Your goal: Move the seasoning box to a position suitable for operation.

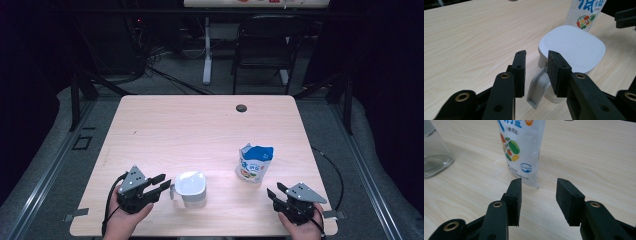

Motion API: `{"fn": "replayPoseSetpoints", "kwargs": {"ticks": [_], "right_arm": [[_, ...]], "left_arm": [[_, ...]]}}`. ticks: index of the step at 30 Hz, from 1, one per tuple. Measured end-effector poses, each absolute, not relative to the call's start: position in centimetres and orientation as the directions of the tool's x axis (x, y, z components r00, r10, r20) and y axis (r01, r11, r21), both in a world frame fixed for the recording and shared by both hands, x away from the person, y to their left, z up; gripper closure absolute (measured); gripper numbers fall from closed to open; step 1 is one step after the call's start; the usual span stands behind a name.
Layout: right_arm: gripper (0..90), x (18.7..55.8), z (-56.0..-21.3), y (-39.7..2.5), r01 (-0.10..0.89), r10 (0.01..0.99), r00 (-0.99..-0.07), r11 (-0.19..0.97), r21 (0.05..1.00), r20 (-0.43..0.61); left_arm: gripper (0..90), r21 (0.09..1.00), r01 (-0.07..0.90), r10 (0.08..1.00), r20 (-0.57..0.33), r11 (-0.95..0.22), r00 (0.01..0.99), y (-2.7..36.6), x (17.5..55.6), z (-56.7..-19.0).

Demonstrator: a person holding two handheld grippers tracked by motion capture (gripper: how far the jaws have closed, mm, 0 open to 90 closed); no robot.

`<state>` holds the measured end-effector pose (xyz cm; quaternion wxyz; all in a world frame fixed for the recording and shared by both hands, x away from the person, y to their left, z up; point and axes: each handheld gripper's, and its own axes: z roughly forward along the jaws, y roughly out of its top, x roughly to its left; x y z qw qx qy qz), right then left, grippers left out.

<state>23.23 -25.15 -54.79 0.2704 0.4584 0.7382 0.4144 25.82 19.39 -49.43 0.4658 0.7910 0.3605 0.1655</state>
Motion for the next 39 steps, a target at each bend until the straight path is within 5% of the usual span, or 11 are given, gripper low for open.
{"fn": "replayPoseSetpoints", "kwargs": {"ticks": [6,22,39], "right_arm": [[61.5,23.2,-54.7,-24.6,0.465,0.892,-0.450,0.265,0.845,-0.032],[84.8,23.1,-54.5,-24.1,0.485,0.890,-0.455,0.281,0.828,-0.035],[90.0,22.9,-54.4,-24.0,0.483,0.879,-0.475,0.295,0.825,-0.036]], "left_arm": [[66.7,0.853,0.426,0.726,-0.086,-0.299,0.682,19.3,26.0,-49.1],[88.6,0.845,0.408,0.676,-0.077,-0.347,0.733,18.4,26.4,-47.8],[90.0,0.789,0.421,0.626,-0.061,-0.447,0.778,16.2,27.3,-47.6]]}}
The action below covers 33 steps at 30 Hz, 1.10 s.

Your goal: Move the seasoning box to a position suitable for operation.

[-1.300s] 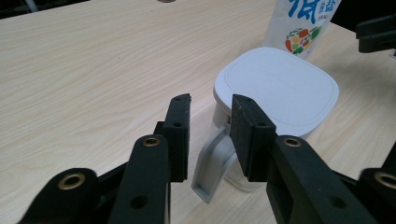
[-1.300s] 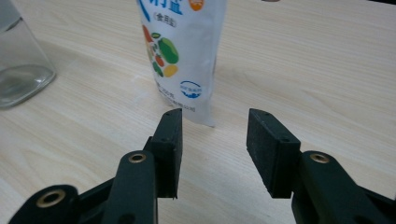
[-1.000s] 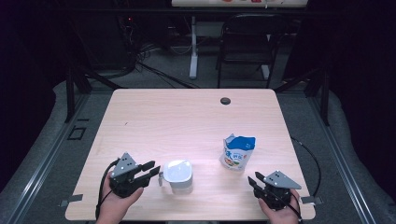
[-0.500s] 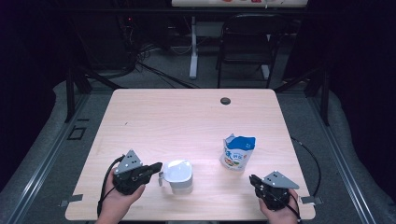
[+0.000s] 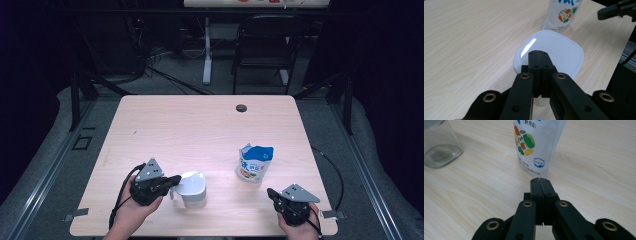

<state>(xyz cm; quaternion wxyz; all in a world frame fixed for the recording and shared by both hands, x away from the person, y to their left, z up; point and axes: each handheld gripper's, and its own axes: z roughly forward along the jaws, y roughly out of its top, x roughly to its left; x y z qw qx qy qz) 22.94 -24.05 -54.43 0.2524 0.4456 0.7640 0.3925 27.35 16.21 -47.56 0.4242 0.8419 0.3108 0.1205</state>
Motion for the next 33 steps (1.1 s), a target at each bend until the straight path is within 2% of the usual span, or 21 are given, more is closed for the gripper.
{"fn": "replayPoseSetpoints", "kwargs": {"ticks": [2,19,33], "right_arm": [[90.0,22.9,-54.4,-24.0,0.481,0.878,-0.477,0.293,0.826,-0.033],[90.0,22.8,-54.2,-22.9,0.472,0.856,-0.516,0.317,0.823,-0.033],[90.0,23.3,-51.3,-18.9,0.398,0.767,-0.639,0.384,0.833,-0.049]], "left_arm": [[90.0,0.775,0.422,0.631,-0.039,-0.470,0.775,16.1,27.4,-47.8],[90.0,0.777,0.425,0.628,-0.049,-0.464,0.776,16.9,27.5,-47.9],[90.0,0.788,0.432,0.638,-0.066,-0.439,0.767,17.4,27.5,-48.3]]}}
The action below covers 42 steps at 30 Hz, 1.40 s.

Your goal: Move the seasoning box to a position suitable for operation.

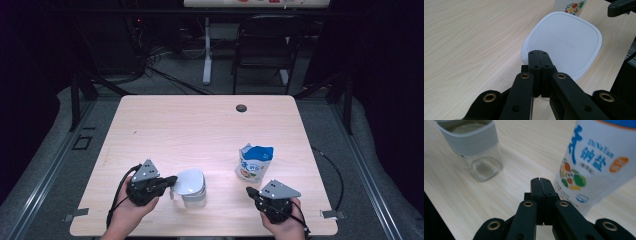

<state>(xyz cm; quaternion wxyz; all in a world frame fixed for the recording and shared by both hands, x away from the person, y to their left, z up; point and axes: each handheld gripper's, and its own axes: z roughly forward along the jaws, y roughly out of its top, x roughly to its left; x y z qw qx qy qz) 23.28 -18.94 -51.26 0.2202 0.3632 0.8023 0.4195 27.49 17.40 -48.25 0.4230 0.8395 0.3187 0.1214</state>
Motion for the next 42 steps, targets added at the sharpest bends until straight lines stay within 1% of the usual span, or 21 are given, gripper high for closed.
{"fn": "replayPoseSetpoints", "kwargs": {"ticks": [5,18,33,42], "right_arm": [[90.0,23.9,-50.3,-17.6,0.377,0.742,-0.669,0.388,0.841,-0.042],[90.0,24.8,-48.9,-16.1,0.353,0.706,-0.708,0.394,0.848,-0.033],[90.0,25.8,-48.6,-12.9,0.324,0.638,-0.769,0.428,0.843,-0.028],[90.0,26.1,-49.0,-11.6,0.320,0.614,-0.789,0.446,0.836,-0.026]], "left_arm": [[90.0,0.789,0.430,0.639,-0.063,-0.439,0.767,17.4,27.5,-48.3],[90.0,0.786,0.431,0.640,-0.059,-0.443,0.766,17.3,27.5,-48.2],[90.0,0.787,0.430,0.640,-0.059,-0.442,0.766,17.3,27.5,-48.2],[90.0,0.788,0.430,0.638,-0.061,-0.441,0.767,17.3,27.5,-48.2]]}}
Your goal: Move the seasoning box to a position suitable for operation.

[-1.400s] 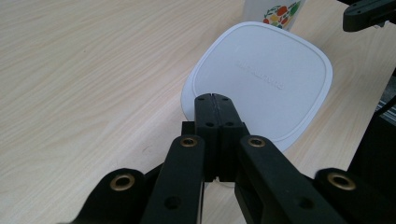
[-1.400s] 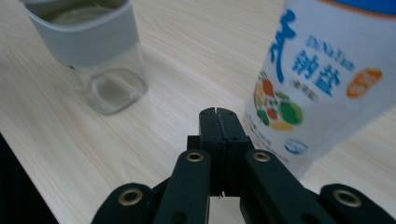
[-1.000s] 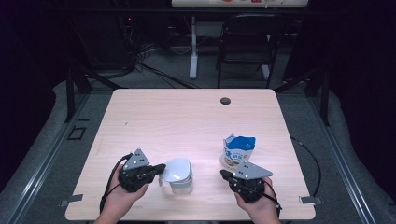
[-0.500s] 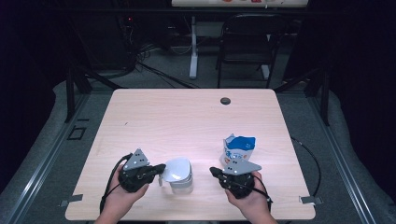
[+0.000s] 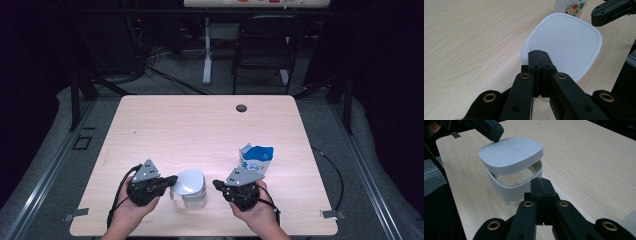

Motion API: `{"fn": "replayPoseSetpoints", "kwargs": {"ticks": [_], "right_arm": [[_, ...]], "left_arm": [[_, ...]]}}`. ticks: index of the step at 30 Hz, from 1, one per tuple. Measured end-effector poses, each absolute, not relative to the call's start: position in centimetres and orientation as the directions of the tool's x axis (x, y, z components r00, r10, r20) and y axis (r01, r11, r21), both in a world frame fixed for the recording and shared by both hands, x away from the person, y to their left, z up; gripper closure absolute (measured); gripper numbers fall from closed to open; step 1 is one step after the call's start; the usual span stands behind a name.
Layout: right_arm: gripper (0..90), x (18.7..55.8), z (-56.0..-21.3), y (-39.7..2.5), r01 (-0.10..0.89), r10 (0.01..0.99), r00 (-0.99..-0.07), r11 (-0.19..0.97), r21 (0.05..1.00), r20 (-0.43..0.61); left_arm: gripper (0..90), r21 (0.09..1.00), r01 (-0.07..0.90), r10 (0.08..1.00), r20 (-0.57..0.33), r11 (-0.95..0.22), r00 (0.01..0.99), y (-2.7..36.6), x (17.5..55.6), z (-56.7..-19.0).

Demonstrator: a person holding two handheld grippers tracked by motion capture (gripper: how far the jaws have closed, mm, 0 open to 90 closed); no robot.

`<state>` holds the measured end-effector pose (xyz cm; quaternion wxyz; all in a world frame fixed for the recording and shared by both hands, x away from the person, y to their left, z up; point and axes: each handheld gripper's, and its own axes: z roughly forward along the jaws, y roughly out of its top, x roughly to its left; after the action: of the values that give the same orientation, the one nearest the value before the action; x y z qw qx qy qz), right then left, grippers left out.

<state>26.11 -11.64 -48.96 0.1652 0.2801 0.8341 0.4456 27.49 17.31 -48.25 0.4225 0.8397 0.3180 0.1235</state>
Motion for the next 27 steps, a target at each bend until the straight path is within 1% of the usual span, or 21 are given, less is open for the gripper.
{"fn": "replayPoseSetpoints", "kwargs": {"ticks": [13,27], "right_arm": [[90.0,26.4,-50.0,-10.3,0.325,0.598,-0.802,0.454,0.830,-0.013],[90.0,26.4,-50.2,-9.9,0.324,0.593,-0.805,0.452,0.831,-0.009]], "left_arm": [[90.0,0.793,0.427,0.640,-0.062,-0.435,0.766,17.3,27.5,-48.3],[90.0,0.794,0.427,0.640,-0.063,-0.433,0.766,17.3,27.5,-48.3]]}}
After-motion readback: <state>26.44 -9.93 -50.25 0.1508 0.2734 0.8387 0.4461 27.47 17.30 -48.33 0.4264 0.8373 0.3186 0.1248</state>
